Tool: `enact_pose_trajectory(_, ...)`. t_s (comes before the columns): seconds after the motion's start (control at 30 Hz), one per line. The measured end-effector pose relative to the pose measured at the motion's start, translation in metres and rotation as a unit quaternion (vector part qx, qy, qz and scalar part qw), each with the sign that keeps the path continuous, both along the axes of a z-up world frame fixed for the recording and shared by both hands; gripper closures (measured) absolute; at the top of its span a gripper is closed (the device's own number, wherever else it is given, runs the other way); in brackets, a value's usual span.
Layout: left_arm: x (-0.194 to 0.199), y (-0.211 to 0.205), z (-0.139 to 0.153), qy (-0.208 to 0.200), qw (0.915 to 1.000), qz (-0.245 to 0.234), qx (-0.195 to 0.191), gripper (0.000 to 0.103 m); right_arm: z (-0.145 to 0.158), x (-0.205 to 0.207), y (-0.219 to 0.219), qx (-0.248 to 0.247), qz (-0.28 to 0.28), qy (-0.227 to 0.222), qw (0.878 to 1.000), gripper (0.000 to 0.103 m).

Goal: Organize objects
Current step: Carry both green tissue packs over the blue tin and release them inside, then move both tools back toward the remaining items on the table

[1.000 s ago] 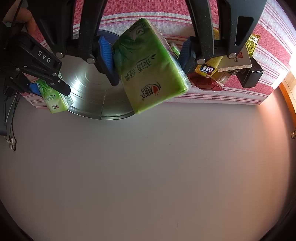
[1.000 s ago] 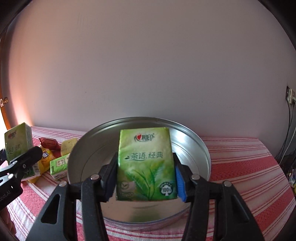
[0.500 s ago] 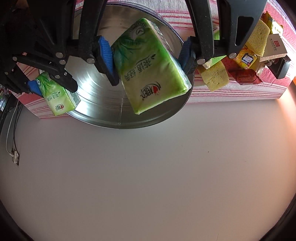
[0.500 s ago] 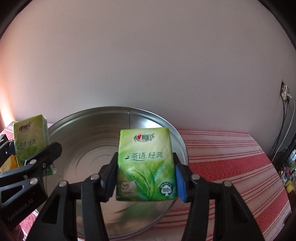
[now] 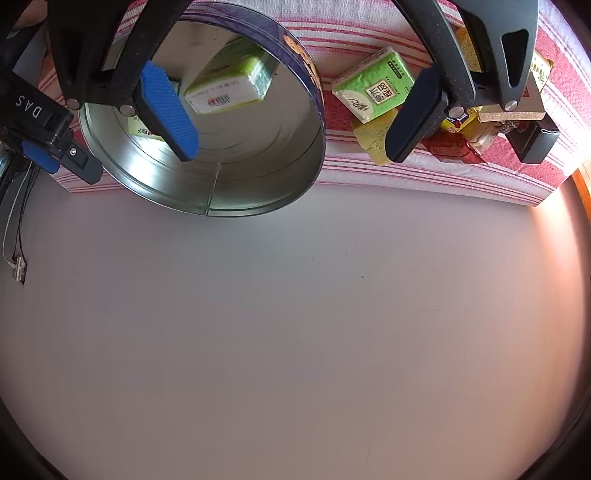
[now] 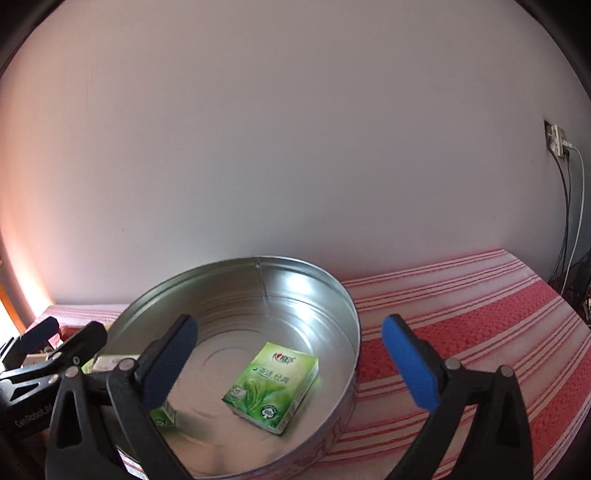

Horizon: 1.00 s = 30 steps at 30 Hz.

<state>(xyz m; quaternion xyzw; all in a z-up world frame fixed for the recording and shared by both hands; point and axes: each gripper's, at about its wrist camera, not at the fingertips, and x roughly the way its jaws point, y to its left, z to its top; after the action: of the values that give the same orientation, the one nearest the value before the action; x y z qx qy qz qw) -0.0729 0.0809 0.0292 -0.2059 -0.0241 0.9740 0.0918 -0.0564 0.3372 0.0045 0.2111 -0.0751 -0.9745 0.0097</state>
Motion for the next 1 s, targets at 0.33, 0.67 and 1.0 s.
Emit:
enact_pose_trajectory(0.33, 0.031, -0.035, -0.009, 0.035, 0.9948, 0.074, -0.061, 0.001, 0.004, 0.007, 0.005, -0.023, -0.025, 0.008, 0.999, 0.001)
enact_pose_trajectory(0.67, 0.042, -0.036, -0.026, 0.016, 0.9936, 0.09, -0.065, 0.001, -0.005, 0.01, -0.005, 0.001, -0.019, 0.028, 0.999, 0.001)
enact_pose_trajectory(1.0, 0.052, -0.049, -0.028, 0.014, 0.9926, 0.082, -0.089, 0.001, -0.006, 0.026, -0.015, 0.023, -0.043, 0.048, 0.998, 0.001)
